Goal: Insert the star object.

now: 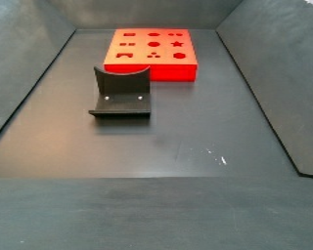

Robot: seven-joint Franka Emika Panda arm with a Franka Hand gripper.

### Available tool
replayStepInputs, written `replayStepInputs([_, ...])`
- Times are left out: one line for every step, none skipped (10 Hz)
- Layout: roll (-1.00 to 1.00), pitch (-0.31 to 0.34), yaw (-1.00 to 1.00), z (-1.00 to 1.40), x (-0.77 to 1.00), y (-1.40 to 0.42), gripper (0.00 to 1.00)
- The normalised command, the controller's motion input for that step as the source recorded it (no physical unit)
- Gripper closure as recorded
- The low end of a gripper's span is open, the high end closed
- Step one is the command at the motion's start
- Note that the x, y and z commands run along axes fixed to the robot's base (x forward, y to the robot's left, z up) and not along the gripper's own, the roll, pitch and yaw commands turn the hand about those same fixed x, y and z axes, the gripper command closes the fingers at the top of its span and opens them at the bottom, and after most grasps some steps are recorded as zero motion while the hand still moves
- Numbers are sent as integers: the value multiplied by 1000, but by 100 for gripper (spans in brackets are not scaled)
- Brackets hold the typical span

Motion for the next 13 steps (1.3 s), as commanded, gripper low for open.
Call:
replayStepInputs([-113,0,-246,-249,183,374,100])
replayStepInputs([-331,-64,-280,-423,160,483,100])
replayStepInputs([-343,-110,-303,-394,77,451,100])
replayStepInputs([-304,-111,-317,-477,0,454,100])
replayStepInputs([-297,-120,-363,-509,-120,380,100])
replayStepInputs([-344,-171,-366,-397,-129,331,100])
replayStepInputs([-319,-193,-574,-343,89,169,100])
replayStepInputs([-169,-180,-891,-457,46,0,100])
replayStepInputs([-21,-116,-977,-417,0,-66,100])
replayStepInputs([0,-31,-657,-540,166,-17,100])
replayStepInputs([0,0,-660,-609,29,-17,100])
replayStepInputs([-37,21,-609,-720,0,-40,100])
replayStepInputs([-34,59,-514,-691,-77,0,100])
